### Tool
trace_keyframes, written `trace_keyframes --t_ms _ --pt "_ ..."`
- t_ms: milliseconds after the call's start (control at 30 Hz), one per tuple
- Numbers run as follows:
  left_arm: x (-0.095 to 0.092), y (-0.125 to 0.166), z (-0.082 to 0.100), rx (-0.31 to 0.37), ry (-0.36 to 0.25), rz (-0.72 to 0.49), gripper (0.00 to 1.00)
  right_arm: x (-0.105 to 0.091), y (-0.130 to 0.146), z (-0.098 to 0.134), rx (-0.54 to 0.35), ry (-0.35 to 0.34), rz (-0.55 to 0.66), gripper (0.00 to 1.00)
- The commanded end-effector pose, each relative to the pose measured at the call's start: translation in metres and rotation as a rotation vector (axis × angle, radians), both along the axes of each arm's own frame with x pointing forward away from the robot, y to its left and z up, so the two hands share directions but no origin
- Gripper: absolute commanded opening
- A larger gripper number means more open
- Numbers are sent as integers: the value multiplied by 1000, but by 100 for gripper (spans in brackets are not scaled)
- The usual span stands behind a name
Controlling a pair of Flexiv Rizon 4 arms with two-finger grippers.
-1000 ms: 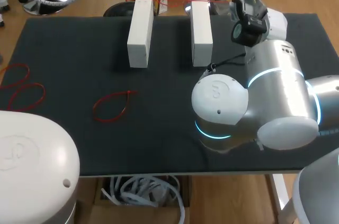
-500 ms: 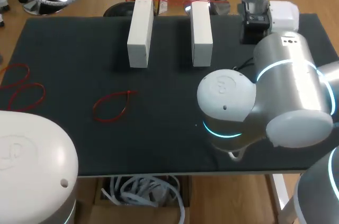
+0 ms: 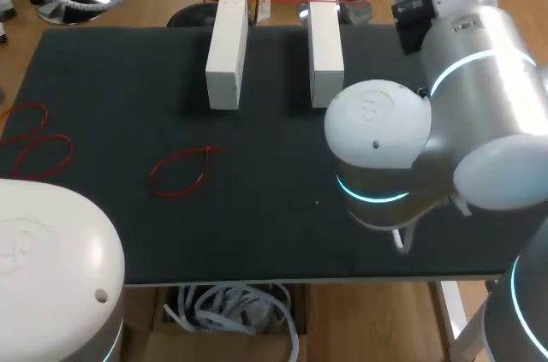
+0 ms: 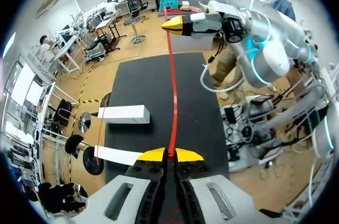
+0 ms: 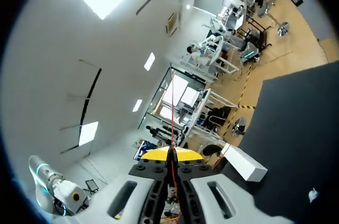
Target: Grab the tape and strap the tape.
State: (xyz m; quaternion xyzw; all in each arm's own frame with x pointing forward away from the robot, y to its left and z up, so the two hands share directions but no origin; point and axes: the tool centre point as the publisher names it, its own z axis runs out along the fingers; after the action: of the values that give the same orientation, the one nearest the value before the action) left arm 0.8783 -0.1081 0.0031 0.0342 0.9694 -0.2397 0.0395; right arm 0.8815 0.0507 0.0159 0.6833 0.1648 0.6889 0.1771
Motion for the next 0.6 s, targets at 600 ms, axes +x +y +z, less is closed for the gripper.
trace_keyframes --t_ms 600 --pt "0 0 1 5 2 1 0 10 16 22 -1364 26 218 0"
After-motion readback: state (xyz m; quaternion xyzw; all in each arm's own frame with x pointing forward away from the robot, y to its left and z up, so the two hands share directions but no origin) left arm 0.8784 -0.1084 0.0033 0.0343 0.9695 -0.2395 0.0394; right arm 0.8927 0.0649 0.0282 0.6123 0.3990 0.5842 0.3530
